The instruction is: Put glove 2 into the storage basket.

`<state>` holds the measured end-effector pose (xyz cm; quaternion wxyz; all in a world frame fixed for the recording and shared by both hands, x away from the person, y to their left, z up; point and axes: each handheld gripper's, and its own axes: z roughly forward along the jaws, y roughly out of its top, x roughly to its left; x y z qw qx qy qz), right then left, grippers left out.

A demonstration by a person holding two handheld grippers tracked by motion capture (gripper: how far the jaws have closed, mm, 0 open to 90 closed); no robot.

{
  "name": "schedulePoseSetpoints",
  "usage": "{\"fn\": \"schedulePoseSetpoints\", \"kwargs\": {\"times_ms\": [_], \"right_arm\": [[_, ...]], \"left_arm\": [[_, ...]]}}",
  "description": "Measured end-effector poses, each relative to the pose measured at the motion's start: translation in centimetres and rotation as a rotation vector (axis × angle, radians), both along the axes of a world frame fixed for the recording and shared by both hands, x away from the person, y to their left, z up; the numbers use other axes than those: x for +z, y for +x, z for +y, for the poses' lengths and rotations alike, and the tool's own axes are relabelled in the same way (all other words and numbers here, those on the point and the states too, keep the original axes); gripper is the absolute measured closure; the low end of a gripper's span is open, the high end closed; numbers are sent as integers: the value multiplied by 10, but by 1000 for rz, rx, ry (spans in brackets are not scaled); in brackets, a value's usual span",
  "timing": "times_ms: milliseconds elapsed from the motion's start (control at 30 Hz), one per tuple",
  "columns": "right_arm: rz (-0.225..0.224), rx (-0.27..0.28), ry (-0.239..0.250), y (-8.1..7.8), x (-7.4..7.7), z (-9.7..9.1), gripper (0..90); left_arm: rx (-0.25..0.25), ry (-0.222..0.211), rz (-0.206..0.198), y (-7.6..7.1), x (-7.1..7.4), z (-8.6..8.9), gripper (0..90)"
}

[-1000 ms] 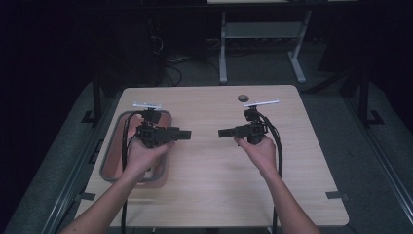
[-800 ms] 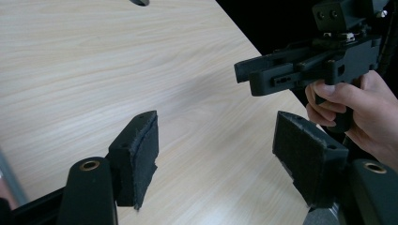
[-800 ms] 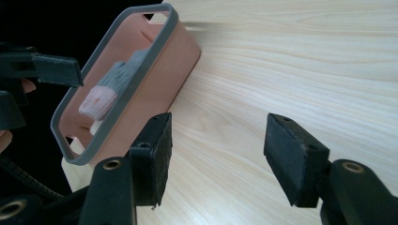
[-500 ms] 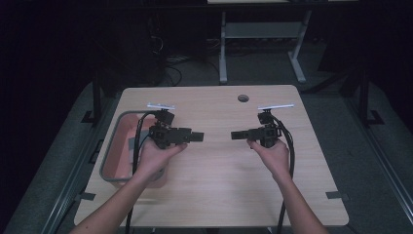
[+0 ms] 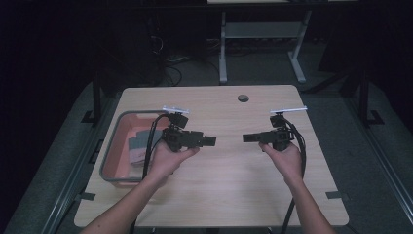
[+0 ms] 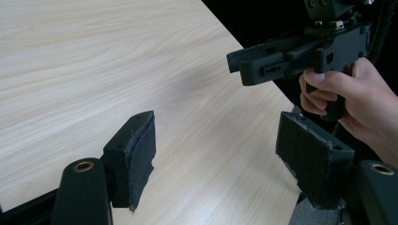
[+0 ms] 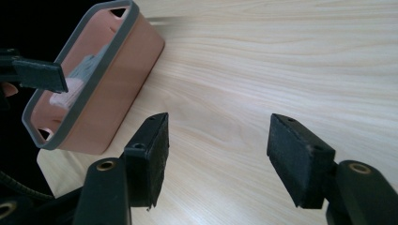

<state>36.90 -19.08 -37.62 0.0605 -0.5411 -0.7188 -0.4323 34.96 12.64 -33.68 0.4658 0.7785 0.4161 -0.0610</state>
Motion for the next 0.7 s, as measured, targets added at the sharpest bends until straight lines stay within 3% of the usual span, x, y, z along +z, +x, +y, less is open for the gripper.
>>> {"fn": "schedulePoseSetpoints", "kwargs": {"times_ms": [700], "right_arm": [[16,-53,-23,-16,-23,-40,345]], "left_arm": [[-29,-15,7,-5,-17,-31,251]]}}
